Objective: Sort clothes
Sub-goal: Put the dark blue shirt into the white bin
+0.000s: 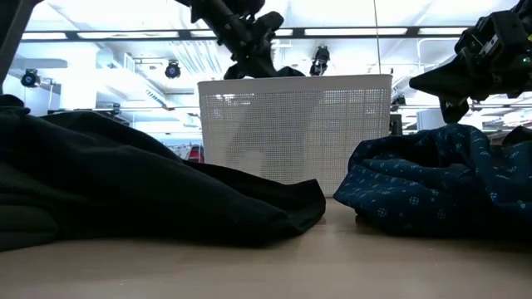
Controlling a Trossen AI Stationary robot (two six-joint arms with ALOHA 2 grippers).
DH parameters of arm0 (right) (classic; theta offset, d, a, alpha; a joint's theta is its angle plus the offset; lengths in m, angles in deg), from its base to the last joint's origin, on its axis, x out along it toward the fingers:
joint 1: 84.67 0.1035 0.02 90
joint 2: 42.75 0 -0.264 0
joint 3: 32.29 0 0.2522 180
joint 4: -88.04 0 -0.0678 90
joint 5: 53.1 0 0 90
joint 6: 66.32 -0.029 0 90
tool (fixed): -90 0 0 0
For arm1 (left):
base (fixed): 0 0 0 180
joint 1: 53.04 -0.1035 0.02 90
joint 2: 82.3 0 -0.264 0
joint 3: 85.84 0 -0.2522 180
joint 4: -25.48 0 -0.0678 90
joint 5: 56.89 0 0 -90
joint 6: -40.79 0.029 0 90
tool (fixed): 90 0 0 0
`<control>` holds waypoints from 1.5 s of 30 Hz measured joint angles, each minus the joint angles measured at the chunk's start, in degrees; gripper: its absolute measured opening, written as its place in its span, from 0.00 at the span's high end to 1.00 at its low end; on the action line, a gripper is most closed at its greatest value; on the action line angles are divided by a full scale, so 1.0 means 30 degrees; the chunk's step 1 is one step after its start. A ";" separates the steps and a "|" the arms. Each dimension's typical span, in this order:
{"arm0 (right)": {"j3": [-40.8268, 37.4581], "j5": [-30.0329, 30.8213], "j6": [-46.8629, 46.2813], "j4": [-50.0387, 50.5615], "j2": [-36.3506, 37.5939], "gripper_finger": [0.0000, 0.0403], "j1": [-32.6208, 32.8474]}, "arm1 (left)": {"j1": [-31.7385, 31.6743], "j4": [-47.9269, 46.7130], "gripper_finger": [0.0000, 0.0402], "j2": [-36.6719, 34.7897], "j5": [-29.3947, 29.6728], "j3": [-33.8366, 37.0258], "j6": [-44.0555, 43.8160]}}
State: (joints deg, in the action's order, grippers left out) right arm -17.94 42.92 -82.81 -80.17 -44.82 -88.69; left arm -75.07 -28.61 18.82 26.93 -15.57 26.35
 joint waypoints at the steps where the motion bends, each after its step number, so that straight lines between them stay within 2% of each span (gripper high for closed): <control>1: 0.0005 0.0000 0.0000 0.0000 0.0000 1.00 -0.0001 | 0.0079 -0.0224 1.00 -0.0017 -0.0013 0.0000 -0.0007; 15: 0.0001 0.0000 0.0000 0.0000 -0.0004 1.00 -0.0001 | 0.0717 -0.2958 1.00 -0.0656 -0.0292 -0.0005 -0.0875; 45: 0.0002 0.0000 0.0000 0.0000 0.0000 1.00 -0.0002 | 0.2540 -0.3084 1.00 -0.0974 -0.0696 -0.0001 -0.2948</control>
State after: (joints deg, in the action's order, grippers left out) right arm -17.94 42.92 -82.81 -80.18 -44.82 -88.69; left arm -67.45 -37.86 15.90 24.84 -15.57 17.51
